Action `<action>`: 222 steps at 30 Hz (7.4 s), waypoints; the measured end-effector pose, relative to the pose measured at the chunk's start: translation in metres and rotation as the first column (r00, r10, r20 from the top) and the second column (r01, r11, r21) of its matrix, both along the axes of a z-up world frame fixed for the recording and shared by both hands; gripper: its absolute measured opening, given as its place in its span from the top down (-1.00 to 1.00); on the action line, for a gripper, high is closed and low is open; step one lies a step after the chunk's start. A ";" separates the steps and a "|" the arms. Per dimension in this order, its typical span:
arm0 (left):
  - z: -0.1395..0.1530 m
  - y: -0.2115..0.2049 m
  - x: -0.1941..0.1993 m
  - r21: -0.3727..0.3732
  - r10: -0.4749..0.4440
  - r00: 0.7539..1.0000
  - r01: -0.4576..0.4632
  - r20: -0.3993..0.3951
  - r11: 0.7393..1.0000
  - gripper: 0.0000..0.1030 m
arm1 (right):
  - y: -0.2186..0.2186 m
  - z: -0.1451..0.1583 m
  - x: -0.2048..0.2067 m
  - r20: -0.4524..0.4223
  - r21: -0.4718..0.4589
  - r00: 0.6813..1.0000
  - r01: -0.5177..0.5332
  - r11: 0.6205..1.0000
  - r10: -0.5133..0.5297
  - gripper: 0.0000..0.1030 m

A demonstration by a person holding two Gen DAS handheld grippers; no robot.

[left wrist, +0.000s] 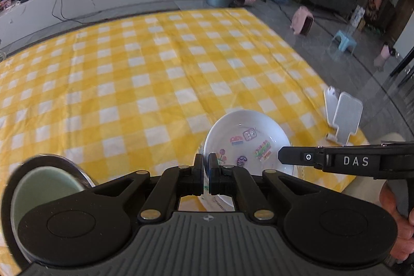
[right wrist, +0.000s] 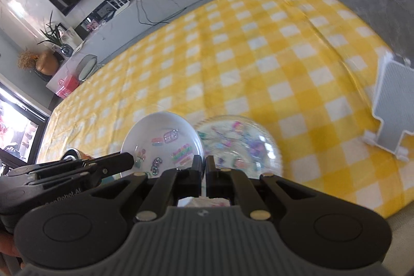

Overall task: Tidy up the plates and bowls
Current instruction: 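Lift the white bowl with both grippers and lower it onto the glass plate, then open both grippers and release the white bowl, then move both grippers to the nested bowl stack and close on its rim, then lift the bowl stack with both grippers and carry it over the plates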

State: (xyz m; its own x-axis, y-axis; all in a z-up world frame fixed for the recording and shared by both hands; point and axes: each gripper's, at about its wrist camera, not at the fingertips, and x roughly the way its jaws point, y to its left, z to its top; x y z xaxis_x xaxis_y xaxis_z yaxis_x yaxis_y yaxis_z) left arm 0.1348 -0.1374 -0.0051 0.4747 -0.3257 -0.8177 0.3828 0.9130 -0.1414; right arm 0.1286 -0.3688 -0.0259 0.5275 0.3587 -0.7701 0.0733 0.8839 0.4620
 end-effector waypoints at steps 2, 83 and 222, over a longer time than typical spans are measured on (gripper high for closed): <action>-0.006 -0.008 0.000 0.035 0.001 1.000 -0.001 -0.001 0.999 0.95 | -0.010 -0.013 0.000 -0.033 0.044 0.999 0.019 0.999 -0.017 1.00; 0.048 0.036 -0.041 0.201 0.138 0.953 -0.196 0.270 0.960 -0.24 | 0.043 0.043 -0.028 0.127 -0.258 0.988 0.120 0.959 -0.089 -0.23; -0.002 -0.026 0.017 -0.161 0.183 0.967 -0.211 -0.175 0.964 0.09 | -0.052 0.002 -0.037 -0.071 0.165 0.940 0.342 0.925 -0.335 0.27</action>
State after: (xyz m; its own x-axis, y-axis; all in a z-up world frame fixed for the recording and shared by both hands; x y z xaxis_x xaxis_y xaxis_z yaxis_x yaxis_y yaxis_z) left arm 0.1519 -0.1630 -0.0075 0.4142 -0.3851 -0.8247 0.1578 0.9227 -0.3516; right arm 0.0913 -0.4211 -0.0239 0.6103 0.2933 -0.7358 0.3760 0.7103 0.5950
